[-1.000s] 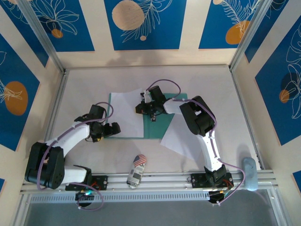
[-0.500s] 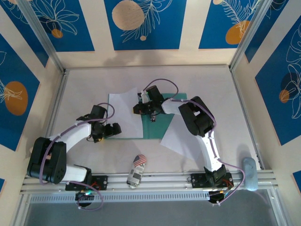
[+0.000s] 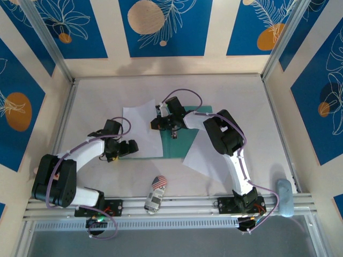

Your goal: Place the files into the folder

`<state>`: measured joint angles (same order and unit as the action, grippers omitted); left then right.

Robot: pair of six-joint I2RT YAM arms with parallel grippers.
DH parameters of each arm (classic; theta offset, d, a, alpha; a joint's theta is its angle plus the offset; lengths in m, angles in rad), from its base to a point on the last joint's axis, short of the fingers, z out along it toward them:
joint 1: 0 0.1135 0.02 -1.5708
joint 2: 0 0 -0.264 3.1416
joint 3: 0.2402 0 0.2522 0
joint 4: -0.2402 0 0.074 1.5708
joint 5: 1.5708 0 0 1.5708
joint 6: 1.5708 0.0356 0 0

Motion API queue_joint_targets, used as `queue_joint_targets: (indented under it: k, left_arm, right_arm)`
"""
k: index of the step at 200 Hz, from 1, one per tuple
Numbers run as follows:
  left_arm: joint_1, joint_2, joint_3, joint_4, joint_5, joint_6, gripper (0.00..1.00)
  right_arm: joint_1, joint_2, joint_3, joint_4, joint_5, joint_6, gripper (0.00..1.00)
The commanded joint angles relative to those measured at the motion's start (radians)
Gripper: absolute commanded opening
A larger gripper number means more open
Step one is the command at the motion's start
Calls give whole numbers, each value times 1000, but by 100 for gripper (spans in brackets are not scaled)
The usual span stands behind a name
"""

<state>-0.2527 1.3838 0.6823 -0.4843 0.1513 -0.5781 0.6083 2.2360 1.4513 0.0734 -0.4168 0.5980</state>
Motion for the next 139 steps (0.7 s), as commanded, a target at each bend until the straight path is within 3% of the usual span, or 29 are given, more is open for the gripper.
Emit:
queue_joint_targets:
  k: [1, 18, 46, 71, 98, 112, 139]
  left_arm:
    - [7, 18, 15, 10, 21, -14, 98]
    - [7, 20, 23, 7, 21, -12, 98]
    - [8, 14, 51, -18, 4, -7, 98]
    - [7, -2, 97, -71, -45, 15, 98]
    - [7, -24, 163, -140, -124, 46, 98]
    - [4, -35, 200, -173, -180, 65, 98]
    - [-10, -42, 258, -195, -259, 100, 98]
  right_arm:
    - [-8, 16, 8, -17, -29, 21, 0]
    - [-10, 12, 4, -15, -35, 23, 3]
    - [-13, -20, 22, -79, -15, -13, 19]
    - [-19, -86, 59, -203, 41, -90, 35]
    - [-32, -171, 95, -343, 80, -180, 42]
    - [-44, -232, 76, -378, 115, -212, 59]
    - [-80, -342, 0, -383, 132, -228, 63]
